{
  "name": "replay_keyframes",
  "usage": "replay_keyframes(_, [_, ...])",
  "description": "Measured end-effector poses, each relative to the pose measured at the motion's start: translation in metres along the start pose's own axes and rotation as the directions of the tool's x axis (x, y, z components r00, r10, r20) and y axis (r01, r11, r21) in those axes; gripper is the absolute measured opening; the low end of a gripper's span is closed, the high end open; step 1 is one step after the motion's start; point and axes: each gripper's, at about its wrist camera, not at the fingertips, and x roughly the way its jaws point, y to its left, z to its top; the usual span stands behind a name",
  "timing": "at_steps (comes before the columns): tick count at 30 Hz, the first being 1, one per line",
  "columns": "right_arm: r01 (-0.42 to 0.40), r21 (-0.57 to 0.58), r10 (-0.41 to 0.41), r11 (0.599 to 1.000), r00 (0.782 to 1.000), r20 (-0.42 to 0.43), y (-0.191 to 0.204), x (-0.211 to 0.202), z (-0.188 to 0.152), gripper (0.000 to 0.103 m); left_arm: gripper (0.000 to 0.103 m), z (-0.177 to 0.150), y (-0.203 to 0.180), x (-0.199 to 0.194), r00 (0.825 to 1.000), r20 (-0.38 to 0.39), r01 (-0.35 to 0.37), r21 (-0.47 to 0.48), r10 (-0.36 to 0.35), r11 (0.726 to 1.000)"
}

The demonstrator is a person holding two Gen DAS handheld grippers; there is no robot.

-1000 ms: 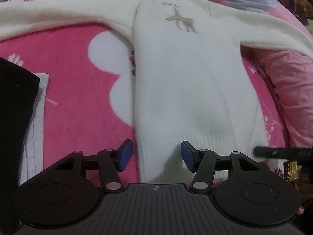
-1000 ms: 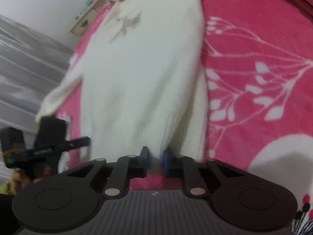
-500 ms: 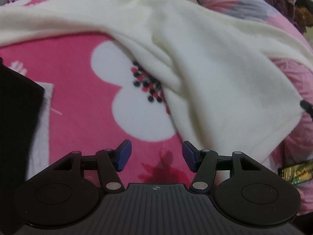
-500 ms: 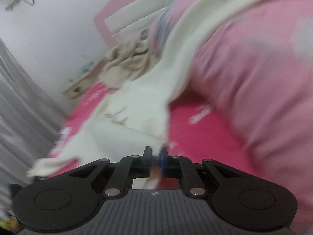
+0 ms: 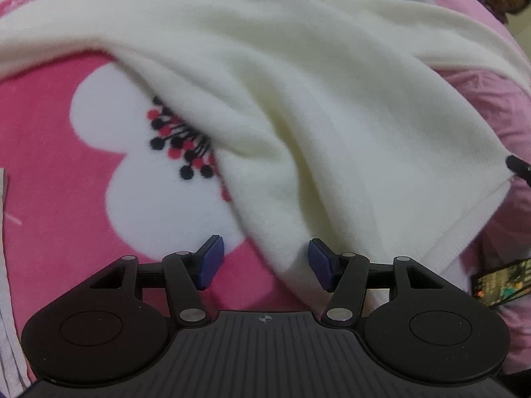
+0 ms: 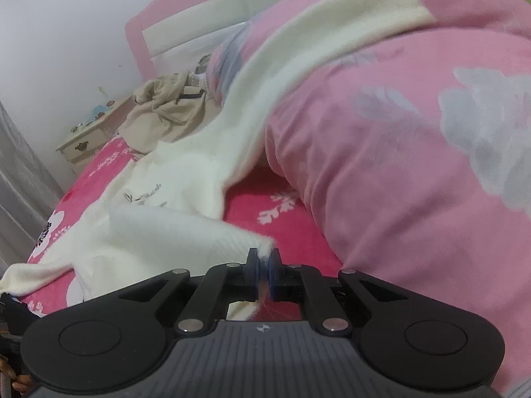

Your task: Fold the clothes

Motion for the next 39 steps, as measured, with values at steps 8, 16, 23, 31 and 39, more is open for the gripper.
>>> replay_keyframes(8, [-0.029,0.049,0.031,0.998,0.999,-0.038,-0.004,0.002,-0.009,0.006,0.003,0.001,-0.014,-0.017,1.0,0.03,-0.008,0.022,0.008,1.0])
replay_keyframes(16, [-0.196,0.124,0.217,0.973,0.958,-0.187,0.006,-0.02,-0.022,0.005,0.002,0.007,0.043,-0.138,0.996,0.088,0.014,-0.098,-0.005,0.995])
replay_keyframes(23, [-0.082,0.04,0.091,0.996,0.898,-0.43,0.013,0.029,-0.09,0.006,0.003,-0.03,0.075,-0.102,0.934,-0.025,-0.354,0.056,0.355,0.934])
replay_keyframes(31, [-0.055,-0.163,-0.003,0.985,0.941,-0.339,0.029,0.003,-0.085,0.009,0.034,-0.058,0.015,-0.11,0.986,0.031,-0.162,0.389,0.163,0.907])
replay_keyframes(39, [-0.091,-0.206,0.02,0.974,0.946,-0.325,0.046,0.011,-0.091,0.013,0.034,-0.082,-0.014,-0.074,0.988,-0.021,-0.105,0.626,0.152,0.773])
